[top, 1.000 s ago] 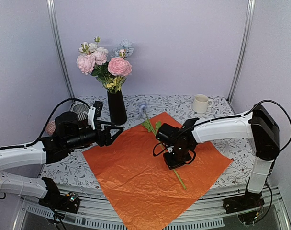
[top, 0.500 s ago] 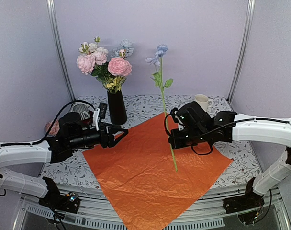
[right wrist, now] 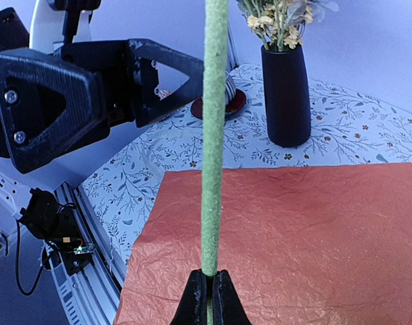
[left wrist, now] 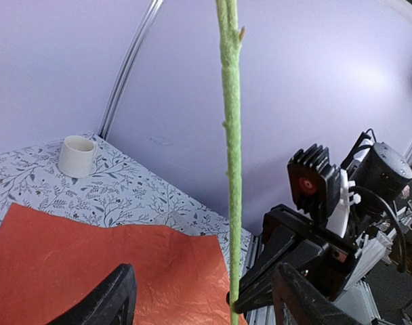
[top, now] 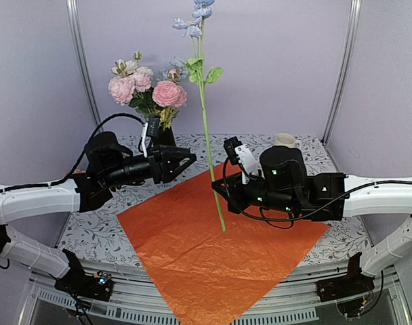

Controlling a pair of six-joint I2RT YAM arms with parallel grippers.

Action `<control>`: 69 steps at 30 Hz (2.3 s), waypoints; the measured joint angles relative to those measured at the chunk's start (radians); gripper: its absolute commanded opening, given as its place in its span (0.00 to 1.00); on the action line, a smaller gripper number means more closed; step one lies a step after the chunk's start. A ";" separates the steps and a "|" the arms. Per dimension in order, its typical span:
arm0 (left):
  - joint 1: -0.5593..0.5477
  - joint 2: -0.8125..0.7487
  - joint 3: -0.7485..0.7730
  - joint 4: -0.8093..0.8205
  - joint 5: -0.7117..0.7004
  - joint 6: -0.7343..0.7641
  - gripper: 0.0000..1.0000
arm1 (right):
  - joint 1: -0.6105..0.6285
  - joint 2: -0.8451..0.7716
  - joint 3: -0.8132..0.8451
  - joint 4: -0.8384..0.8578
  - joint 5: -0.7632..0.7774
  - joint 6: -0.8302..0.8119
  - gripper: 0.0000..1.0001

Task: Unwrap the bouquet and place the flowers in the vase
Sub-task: Pass from the right arm to the left, then place the fake flower in the vase.

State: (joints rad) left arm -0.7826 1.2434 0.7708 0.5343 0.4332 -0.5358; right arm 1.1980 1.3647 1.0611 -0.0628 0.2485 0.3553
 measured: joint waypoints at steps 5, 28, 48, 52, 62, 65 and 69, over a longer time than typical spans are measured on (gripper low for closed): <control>0.000 -0.002 0.054 0.002 0.013 0.009 0.70 | 0.027 0.016 0.000 0.056 0.002 -0.048 0.03; 0.101 -0.028 0.228 -0.099 0.004 0.006 0.21 | 0.079 0.091 0.000 0.080 0.001 -0.137 0.03; 0.150 -0.152 0.249 -0.346 -0.147 0.187 0.00 | 0.084 0.042 -0.068 0.121 0.071 -0.142 0.55; 0.155 -0.243 0.258 -0.397 -0.292 0.330 0.00 | 0.084 -0.045 -0.137 0.164 0.157 -0.143 0.57; 0.182 -0.414 0.096 -0.174 -0.583 0.496 0.00 | -0.091 -0.297 -0.323 0.294 0.304 -0.169 0.84; 0.183 -0.377 0.097 -0.101 -0.595 0.530 0.00 | -0.213 -0.344 -0.369 0.336 0.258 -0.176 0.99; 0.183 -0.304 0.114 -0.035 -0.595 0.595 0.00 | -0.309 -0.326 -0.388 0.379 0.214 -0.203 0.99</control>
State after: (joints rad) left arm -0.5991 0.9398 0.8848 0.4992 -0.1619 0.0589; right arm 0.8894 1.0389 0.6731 0.3164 0.4622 0.1524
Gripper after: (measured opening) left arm 0.030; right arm 0.987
